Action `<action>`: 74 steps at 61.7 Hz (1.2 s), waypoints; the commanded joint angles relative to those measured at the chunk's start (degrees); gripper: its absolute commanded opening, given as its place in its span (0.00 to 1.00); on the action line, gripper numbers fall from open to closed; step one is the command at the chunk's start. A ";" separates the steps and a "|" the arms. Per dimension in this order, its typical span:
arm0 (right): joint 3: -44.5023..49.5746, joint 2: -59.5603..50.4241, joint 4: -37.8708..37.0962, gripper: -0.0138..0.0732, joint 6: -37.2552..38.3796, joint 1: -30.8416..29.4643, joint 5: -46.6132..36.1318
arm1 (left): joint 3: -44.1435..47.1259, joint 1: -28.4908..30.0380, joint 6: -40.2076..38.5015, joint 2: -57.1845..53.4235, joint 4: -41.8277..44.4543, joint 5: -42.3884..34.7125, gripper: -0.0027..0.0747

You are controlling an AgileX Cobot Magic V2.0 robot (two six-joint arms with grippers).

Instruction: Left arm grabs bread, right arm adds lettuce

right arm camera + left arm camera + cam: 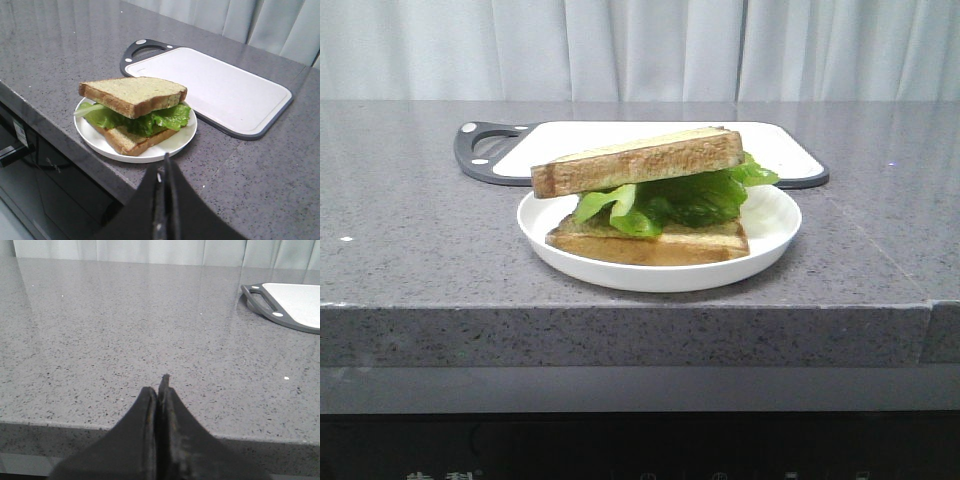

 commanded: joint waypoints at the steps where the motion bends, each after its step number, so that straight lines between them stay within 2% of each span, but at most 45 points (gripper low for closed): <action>1: 1.79 -0.23 -1.51 0.09 -0.11 -2.03 -10.61 | 0.38 -0.03 -0.51 -0.99 -0.65 -5.13 0.01; 7: 7.11 -2.00 -1.50 0.09 0.59 -7.08 -17.60 | 0.38 -0.03 -0.51 -0.99 -0.65 -5.13 0.01; 12: 10.73 -3.97 -1.66 0.09 4.24 -11.40 -20.02 | 0.38 -0.03 -0.51 -0.99 -0.65 -5.13 0.01; 19: 15.11 -7.19 -2.97 0.09 8.46 -17.55 -20.40 | 0.38 -0.03 -0.51 -0.99 -0.65 -5.13 0.01; 38: 22.48 -13.02 -3.73 0.09 8.44 -27.36 -20.18 | 0.38 -0.03 -0.51 -0.99 -0.65 -5.13 0.01; 74: 22.41 -13.79 -4.41 0.09 8.44 -28.05 -19.11 | 0.38 -0.03 -0.51 -0.99 -0.65 -5.13 0.01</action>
